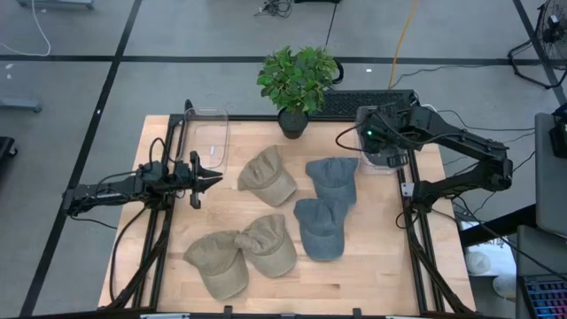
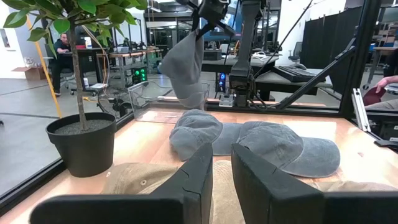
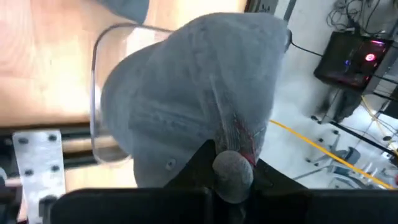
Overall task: Pick & Place hat
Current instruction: Put the bottom blue cap into the right transparent bin
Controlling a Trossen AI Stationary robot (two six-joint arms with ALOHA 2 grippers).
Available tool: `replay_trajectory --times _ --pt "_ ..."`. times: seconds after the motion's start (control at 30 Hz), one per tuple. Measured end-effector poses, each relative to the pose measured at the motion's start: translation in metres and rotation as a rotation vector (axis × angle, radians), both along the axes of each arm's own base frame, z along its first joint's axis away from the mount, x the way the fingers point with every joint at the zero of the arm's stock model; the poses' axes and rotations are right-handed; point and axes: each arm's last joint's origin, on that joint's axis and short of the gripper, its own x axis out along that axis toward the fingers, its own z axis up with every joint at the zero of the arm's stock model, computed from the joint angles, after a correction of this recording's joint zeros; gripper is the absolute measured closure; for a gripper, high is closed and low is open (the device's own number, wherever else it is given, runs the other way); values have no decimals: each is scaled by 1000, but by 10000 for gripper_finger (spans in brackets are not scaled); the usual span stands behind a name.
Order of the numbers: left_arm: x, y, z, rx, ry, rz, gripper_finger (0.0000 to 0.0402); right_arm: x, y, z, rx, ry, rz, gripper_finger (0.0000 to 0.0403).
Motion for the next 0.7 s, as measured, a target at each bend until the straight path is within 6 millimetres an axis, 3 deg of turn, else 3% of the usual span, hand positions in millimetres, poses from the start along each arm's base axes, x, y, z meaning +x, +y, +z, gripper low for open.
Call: replay_trajectory --times 0.47,0.7 --pt "0 0 0 0 0 0 334 -3 -18 -67 54 101 -111 392" --pt "0 0 0 0 0 0 334 -6 -22 -89 -96 139 -200 374"
